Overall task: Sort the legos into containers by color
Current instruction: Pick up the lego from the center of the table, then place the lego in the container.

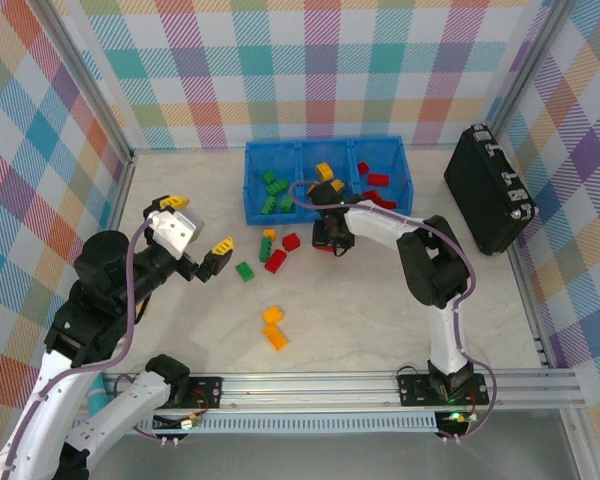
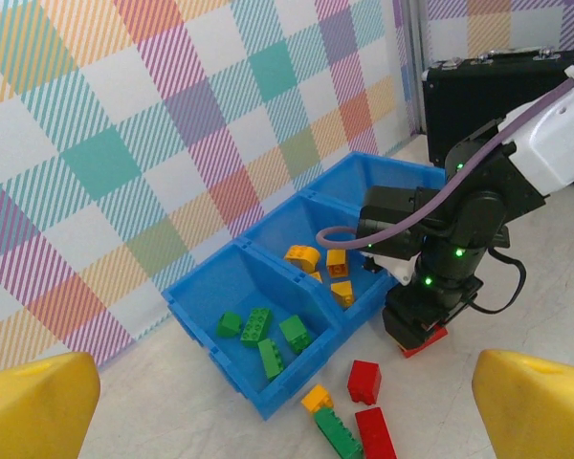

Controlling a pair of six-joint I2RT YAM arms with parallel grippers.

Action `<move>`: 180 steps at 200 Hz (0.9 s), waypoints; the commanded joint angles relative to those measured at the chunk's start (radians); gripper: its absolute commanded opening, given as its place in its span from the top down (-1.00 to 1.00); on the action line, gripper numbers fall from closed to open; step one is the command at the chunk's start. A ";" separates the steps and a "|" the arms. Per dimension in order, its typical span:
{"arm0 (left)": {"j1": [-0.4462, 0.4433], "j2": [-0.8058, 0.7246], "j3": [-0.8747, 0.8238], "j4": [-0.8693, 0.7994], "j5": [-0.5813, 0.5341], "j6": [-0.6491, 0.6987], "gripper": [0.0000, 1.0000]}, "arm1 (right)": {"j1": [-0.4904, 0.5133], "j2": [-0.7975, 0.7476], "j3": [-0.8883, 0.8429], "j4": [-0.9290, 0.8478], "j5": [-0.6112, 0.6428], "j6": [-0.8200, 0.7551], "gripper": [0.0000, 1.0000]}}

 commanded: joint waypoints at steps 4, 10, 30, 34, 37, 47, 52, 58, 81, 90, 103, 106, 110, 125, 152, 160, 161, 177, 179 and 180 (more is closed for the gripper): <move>-0.013 -0.002 0.002 0.015 0.001 0.005 -1.00 | -0.014 -0.086 0.001 -0.065 0.036 -0.032 0.18; -0.012 -0.004 0.002 0.015 0.000 0.005 -1.00 | -0.016 -0.102 0.003 -0.073 0.042 -0.038 0.18; -0.013 -0.005 0.003 0.014 0.000 0.005 -1.00 | -0.025 -0.162 0.007 -0.097 0.064 -0.054 0.17; -0.013 -0.005 0.003 0.014 0.000 0.005 -1.00 | -0.028 -0.175 0.007 -0.100 0.069 -0.058 0.17; -0.013 -0.005 0.003 0.014 0.000 0.006 -1.00 | -0.030 -0.184 0.009 -0.103 0.073 -0.063 0.17; -0.013 -0.004 0.004 0.013 -0.001 0.006 -1.00 | -0.042 -0.216 0.019 -0.117 0.095 -0.078 0.17; -0.013 -0.005 0.005 0.012 0.000 0.006 -1.00 | -0.047 -0.230 0.026 -0.124 0.108 -0.088 0.16; -0.013 -0.005 0.005 0.011 -0.001 0.007 -1.00 | -0.057 -0.247 0.035 -0.130 0.128 -0.102 0.16; -0.013 -0.007 0.006 0.009 -0.003 0.007 -1.00 | -0.112 -0.287 0.083 -0.135 0.214 -0.183 0.15; -0.013 -0.005 0.007 0.008 -0.006 0.006 -1.00 | -0.146 -0.291 0.105 -0.131 0.226 -0.211 0.15; -0.013 -0.004 0.010 0.005 -0.009 0.007 -1.00 | -0.196 -0.286 0.137 -0.113 0.229 -0.248 0.15; -0.013 -0.002 0.010 0.005 -0.009 0.006 -1.00 | -0.206 -0.283 0.144 -0.106 0.228 -0.255 0.14; -0.013 -0.002 0.010 0.005 -0.010 0.006 -1.00 | -0.222 -0.277 0.155 -0.100 0.226 -0.264 0.14; -0.012 0.003 0.011 0.002 -0.012 0.006 -1.00 | -0.266 -0.240 0.197 -0.074 0.221 -0.295 0.14; -0.012 0.025 0.023 -0.009 -0.016 0.008 -1.00 | -0.310 -0.148 0.288 -0.056 0.216 -0.346 0.13; -0.013 0.030 0.026 -0.012 -0.016 0.008 -1.00 | -0.317 -0.125 0.302 -0.039 0.228 -0.367 0.13; -0.012 0.030 0.026 -0.013 -0.016 0.008 -1.00 | -0.318 -0.121 0.305 -0.039 0.229 -0.369 0.13; -0.013 0.040 0.034 -0.019 -0.022 0.008 -1.00 | -0.336 -0.059 0.352 -0.039 0.215 -0.381 0.13; -0.013 0.042 0.035 -0.020 -0.024 0.008 -1.00 | -0.339 -0.050 0.358 -0.038 0.211 -0.381 0.13; -0.013 0.043 0.036 -0.021 -0.025 0.008 -1.00 | -0.341 -0.047 0.361 -0.038 0.210 -0.381 0.13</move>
